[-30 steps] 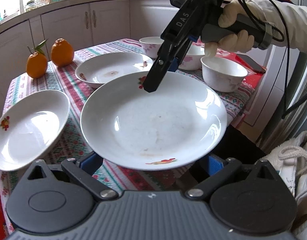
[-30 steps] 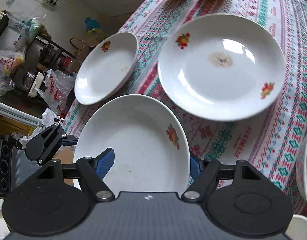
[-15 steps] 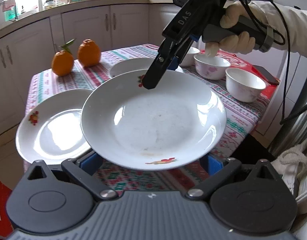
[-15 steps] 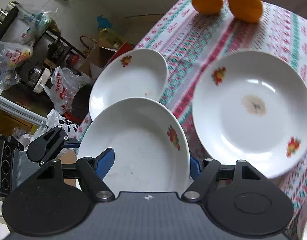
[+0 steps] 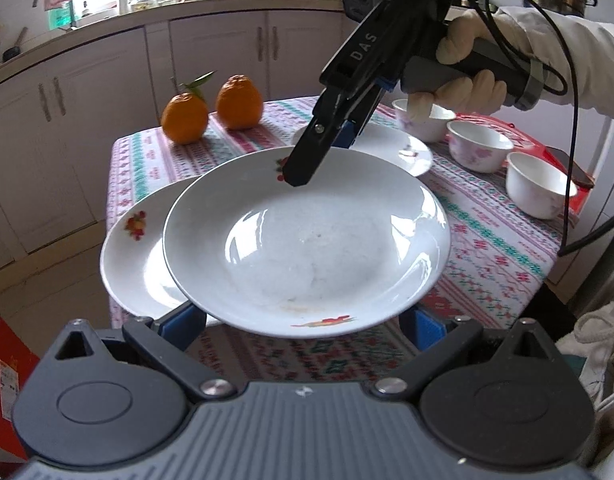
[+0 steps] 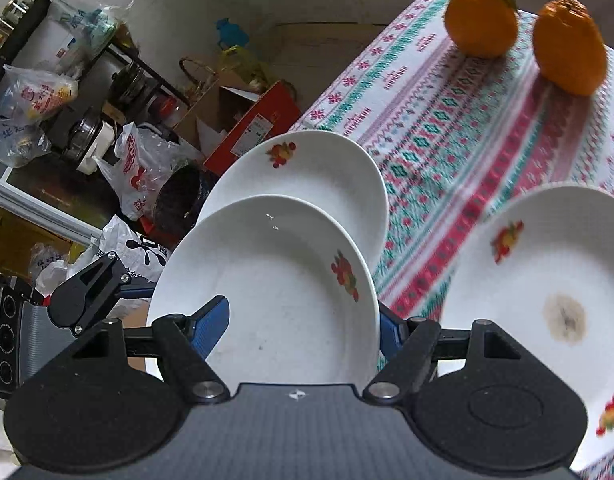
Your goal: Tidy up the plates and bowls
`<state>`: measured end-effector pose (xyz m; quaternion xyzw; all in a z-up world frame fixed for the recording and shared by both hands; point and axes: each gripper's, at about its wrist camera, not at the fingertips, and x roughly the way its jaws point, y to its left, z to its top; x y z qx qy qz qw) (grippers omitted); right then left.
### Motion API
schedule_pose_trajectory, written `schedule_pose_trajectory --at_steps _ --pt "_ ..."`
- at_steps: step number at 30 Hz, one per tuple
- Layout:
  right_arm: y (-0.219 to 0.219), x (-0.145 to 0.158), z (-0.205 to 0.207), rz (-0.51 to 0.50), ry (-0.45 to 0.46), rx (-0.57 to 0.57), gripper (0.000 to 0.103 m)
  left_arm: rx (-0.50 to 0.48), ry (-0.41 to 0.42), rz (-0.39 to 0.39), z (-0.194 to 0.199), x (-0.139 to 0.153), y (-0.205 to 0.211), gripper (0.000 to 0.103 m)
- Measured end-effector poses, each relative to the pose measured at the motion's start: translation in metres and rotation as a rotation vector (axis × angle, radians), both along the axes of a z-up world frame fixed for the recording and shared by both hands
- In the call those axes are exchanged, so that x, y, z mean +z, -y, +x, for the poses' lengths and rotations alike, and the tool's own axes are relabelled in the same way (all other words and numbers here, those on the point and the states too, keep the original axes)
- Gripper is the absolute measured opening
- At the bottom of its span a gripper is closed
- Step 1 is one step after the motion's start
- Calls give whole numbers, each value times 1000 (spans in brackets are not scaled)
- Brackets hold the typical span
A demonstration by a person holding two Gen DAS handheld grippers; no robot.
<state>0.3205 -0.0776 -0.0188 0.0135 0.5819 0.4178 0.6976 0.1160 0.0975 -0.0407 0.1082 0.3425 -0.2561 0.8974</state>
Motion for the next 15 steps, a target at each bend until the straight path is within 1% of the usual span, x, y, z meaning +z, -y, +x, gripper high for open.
schedule_pose_trajectory --at_steps 15 --pt "-40 -5 28 -10 6 49 80 56 -7 -7 19 -3 -26 102"
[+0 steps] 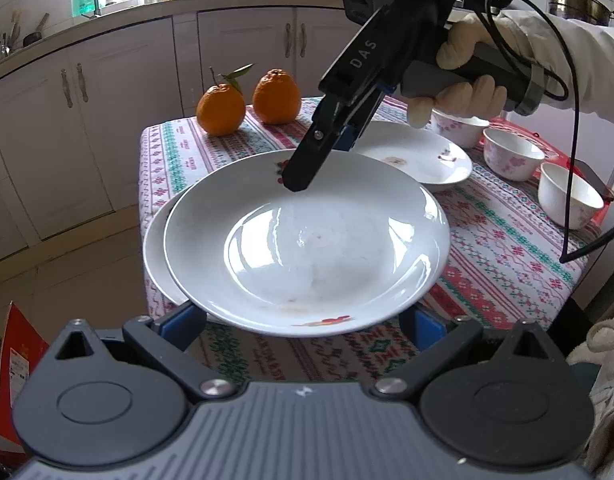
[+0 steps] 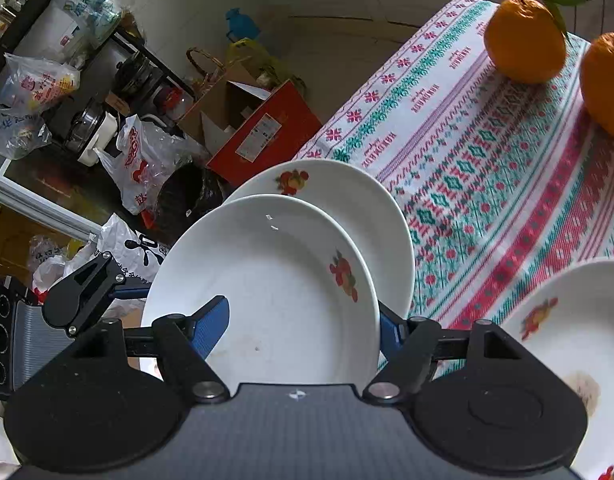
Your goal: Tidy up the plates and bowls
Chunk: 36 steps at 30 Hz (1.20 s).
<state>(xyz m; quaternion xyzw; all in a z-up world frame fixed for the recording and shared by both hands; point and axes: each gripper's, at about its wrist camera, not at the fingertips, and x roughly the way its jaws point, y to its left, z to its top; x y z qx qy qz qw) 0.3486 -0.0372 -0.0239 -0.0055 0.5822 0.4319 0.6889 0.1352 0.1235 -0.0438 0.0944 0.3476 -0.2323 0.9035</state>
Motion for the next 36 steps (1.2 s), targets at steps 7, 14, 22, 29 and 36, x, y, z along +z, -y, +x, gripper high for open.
schedule_pose_trajectory --at_steps 7,14,22,29,36 --pt "-8 -2 11 0 6 -5 80 6 -12 -7 12 -2 -9 102" --pt "-11 -8 17 -9 0 -13 80 8 -31 -7 19 -6 -14 102" --pt "-5 -13 19 -4 -14 -27 80 20 -39 -5 26 -9 -19 102" --pt "1 -7 14 -2 2 -35 79 3 -10 24 27 -10 -16 102" --pt "4 -2 5 -15 23 -42 79 6 6 24 24 -9 -13 102"
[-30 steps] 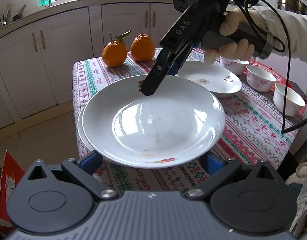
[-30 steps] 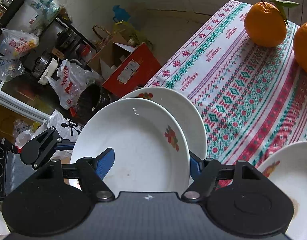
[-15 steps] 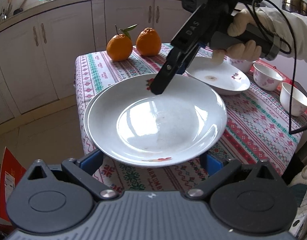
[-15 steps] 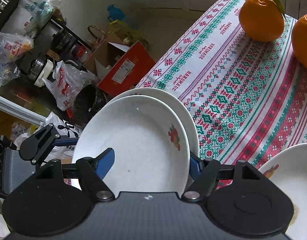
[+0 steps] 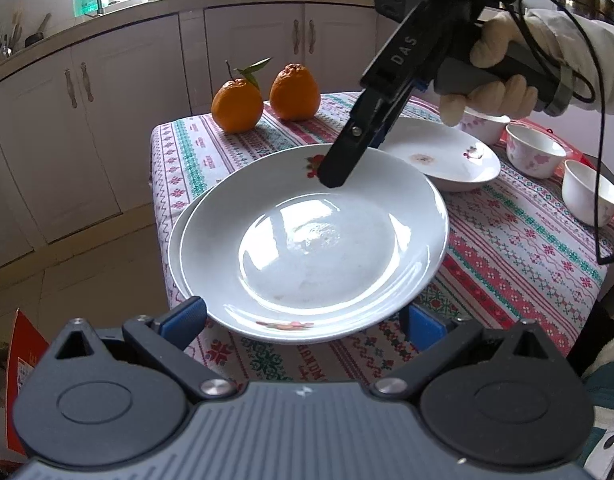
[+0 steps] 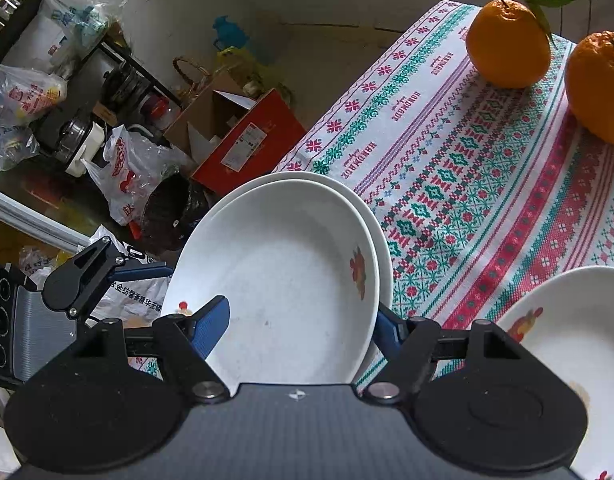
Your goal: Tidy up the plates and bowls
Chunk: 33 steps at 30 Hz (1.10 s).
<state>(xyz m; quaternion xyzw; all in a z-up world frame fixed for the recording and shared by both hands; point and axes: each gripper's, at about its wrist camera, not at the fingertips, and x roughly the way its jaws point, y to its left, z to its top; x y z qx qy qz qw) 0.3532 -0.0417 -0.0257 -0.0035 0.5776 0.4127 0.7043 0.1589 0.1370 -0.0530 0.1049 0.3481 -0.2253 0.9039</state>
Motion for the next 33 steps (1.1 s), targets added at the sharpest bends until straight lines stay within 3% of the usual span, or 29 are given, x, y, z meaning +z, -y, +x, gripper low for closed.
schedule_pose_trajectory --at_steps 23,29,33 --pt "22 8 -37 -36 93 -43 81 63 32 -6 -8 7 4 102" --pt "36 17 -67 -31 191 -99 94 74 45 -15 -19 14 12 102" --pt "46 22 -94 -49 295 -160 97 84 51 -26 -28 16 22 102"
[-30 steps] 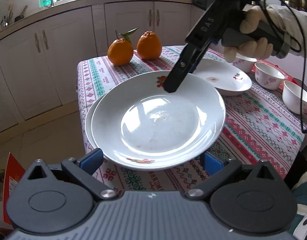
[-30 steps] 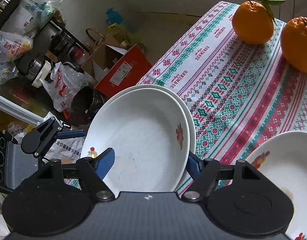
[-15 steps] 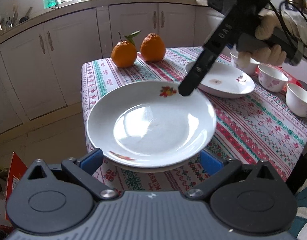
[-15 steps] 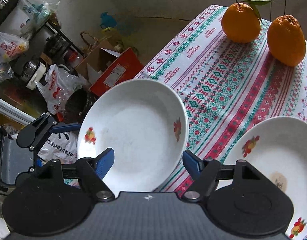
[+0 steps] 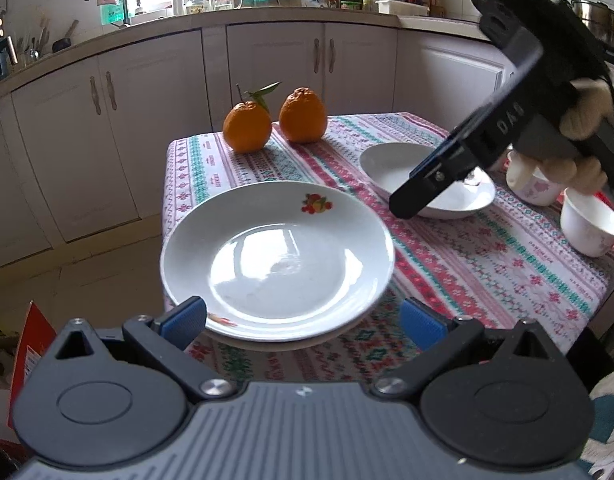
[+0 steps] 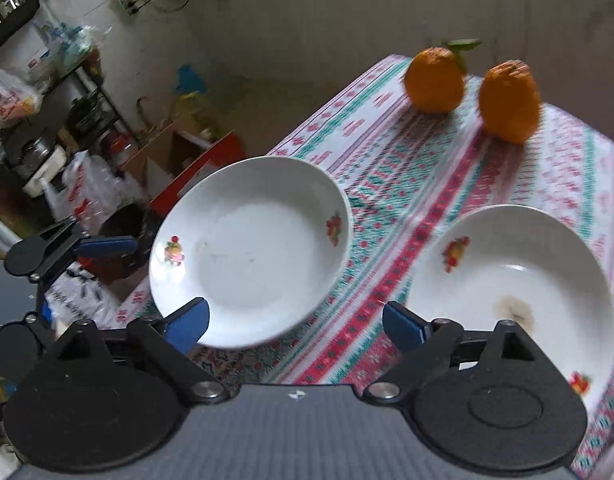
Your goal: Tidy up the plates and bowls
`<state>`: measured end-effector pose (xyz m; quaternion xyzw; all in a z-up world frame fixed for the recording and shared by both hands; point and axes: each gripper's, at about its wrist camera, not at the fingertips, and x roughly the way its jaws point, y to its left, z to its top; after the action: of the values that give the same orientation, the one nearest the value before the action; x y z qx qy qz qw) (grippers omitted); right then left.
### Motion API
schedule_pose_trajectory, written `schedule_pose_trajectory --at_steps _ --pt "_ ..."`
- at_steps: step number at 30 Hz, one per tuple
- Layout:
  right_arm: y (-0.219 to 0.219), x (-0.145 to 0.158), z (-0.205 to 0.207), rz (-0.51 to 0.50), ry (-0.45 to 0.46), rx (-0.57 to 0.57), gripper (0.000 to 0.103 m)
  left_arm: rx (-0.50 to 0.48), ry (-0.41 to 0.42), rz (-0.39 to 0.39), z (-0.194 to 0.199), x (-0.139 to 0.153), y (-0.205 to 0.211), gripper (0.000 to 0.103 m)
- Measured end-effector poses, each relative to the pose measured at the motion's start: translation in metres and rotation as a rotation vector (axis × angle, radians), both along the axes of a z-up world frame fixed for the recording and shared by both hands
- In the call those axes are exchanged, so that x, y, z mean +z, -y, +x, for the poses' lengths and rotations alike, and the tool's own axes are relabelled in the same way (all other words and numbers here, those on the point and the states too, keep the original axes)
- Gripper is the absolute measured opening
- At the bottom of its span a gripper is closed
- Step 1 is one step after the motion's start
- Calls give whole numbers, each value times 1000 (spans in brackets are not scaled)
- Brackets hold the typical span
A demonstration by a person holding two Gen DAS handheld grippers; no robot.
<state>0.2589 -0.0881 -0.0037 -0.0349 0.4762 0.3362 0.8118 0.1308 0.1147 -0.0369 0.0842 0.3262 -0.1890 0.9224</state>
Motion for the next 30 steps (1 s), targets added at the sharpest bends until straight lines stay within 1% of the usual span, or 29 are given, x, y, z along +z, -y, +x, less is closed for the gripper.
schedule_pose_trajectory --at_steps 2,4,7,12,14,16,19,25,30 --pt "6 2 -16 -10 62 -40 101 10 7 -2 -5 1 6 102" --pt "10 3 -33 -48 141 -73 102 11 9 9 -9 2 14 102" --pt "21 4 -55 -63 201 -124 103 6 30 32 -15 4 26 102" --pt "45 2 -83 -54 238 -230 103 -30 49 73 -25 3 52 102" --pt "56 1 -95 -83 266 -268 103 -50 55 75 -29 3 62 102" --pt "66 0 -107 -111 294 -296 103 -67 51 60 -31 2 72 102" --pt "83 2 -116 -112 312 -321 103 -78 59 21 -32 -1 88 102" --pt "116 9 -125 -132 351 -358 103 -87 49 55 -25 -11 132 102" --pt "140 13 -124 -153 361 -361 103 -61 16 30 -10 -22 165 102"
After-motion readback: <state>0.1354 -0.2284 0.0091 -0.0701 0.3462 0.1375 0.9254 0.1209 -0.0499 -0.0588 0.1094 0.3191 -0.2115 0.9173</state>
